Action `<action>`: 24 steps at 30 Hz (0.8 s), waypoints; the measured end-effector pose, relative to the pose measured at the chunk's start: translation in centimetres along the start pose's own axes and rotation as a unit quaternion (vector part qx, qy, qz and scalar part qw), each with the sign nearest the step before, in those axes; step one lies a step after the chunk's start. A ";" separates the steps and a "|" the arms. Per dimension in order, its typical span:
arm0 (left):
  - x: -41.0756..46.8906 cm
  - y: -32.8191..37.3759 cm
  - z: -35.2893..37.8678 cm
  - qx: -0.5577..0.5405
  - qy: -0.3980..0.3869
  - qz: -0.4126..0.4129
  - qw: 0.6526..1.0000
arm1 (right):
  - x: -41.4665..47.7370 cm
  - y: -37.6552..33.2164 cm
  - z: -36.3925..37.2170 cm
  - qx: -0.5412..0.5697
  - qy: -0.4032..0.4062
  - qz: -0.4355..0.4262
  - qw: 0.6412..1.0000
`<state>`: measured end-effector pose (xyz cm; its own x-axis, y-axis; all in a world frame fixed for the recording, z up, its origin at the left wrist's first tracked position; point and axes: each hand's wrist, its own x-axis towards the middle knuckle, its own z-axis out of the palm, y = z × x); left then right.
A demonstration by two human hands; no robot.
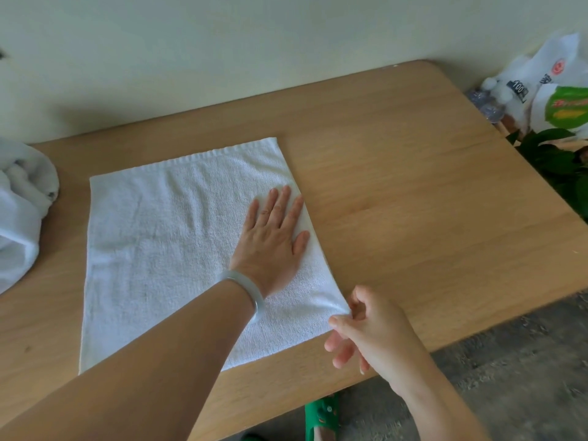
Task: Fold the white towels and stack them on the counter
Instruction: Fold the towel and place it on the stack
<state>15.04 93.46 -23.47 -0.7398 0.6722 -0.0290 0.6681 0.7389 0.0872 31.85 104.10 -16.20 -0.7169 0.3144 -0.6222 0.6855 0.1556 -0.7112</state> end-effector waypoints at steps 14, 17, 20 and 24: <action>-0.1 -0.1 0.1 0.003 0.007 0.006 1.000 | -0.2 1.2 -0.7 -0.057 0.071 -0.072 0.993; -0.1 -0.1 0.0 0.002 0.003 0.007 1.000 | 0.3 1.0 -0.9 -0.135 0.095 -0.137 0.977; -0.2 -0.1 0.0 0.001 0.003 0.007 1.000 | 0.4 1.0 -1.3 -0.119 0.029 -0.100 0.987; -0.2 -0.2 0.0 -0.004 -0.005 0.009 1.000 | 0.4 1.7 -1.3 -0.078 0.026 -0.032 0.996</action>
<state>15.05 93.23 -23.53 -0.7269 0.6857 -0.0376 0.6804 0.7265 0.0962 32.88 105.75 -17.23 -0.7551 0.3471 -0.5562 0.6527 0.3185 -0.6874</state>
